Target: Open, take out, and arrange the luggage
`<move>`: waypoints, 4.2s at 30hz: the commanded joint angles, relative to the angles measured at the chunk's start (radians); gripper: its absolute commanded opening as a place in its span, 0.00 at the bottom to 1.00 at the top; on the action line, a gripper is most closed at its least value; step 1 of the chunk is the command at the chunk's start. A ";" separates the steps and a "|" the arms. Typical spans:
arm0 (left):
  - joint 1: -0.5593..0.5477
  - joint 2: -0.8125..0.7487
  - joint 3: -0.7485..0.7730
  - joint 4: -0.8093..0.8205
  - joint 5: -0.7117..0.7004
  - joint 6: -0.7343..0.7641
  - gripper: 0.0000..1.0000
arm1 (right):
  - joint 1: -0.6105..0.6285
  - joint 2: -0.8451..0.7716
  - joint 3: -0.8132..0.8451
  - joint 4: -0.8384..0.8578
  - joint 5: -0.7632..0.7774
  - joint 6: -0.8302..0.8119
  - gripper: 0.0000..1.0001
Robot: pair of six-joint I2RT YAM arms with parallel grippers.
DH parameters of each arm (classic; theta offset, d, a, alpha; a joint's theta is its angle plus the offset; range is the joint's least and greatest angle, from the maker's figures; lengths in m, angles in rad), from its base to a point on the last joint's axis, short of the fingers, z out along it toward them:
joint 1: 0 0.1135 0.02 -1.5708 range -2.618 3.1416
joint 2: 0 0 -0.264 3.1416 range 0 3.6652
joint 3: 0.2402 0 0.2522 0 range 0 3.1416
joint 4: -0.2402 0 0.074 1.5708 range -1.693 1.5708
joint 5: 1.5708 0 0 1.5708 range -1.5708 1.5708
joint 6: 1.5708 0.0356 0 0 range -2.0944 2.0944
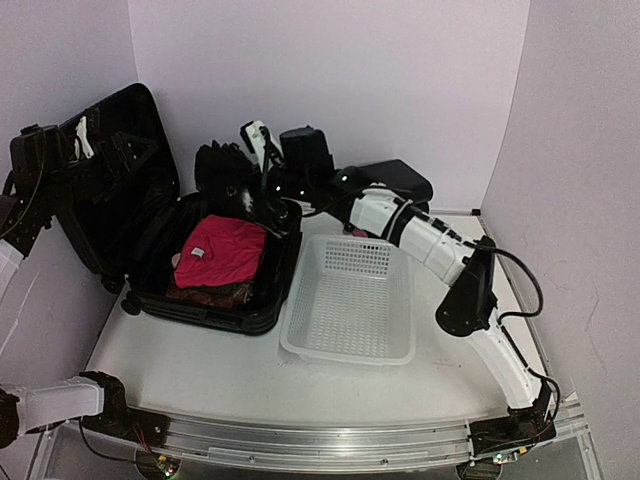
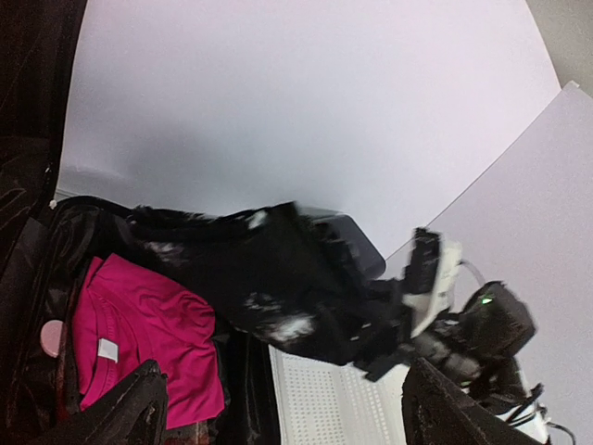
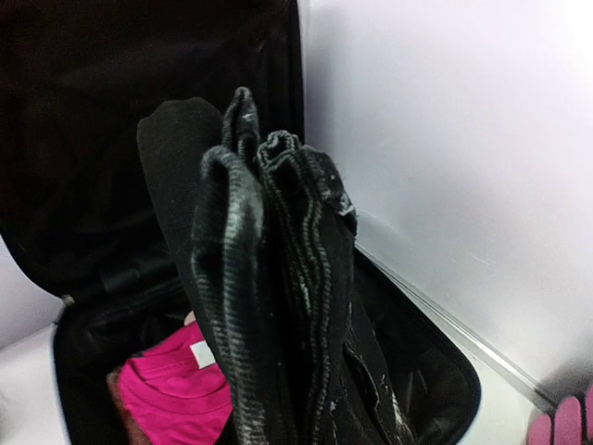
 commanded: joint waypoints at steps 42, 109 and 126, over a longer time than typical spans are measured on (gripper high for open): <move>-0.005 -0.009 -0.256 0.015 0.233 -0.046 0.87 | -0.278 -0.721 -0.572 -0.414 -0.254 -0.555 0.00; -0.768 0.442 -0.459 0.353 -0.191 -0.205 0.64 | -0.141 -0.958 -1.614 0.360 -0.292 -0.208 0.00; -0.770 0.499 -0.476 0.374 -0.220 -0.232 0.21 | -0.104 -0.952 -1.687 0.405 -0.450 -0.172 0.00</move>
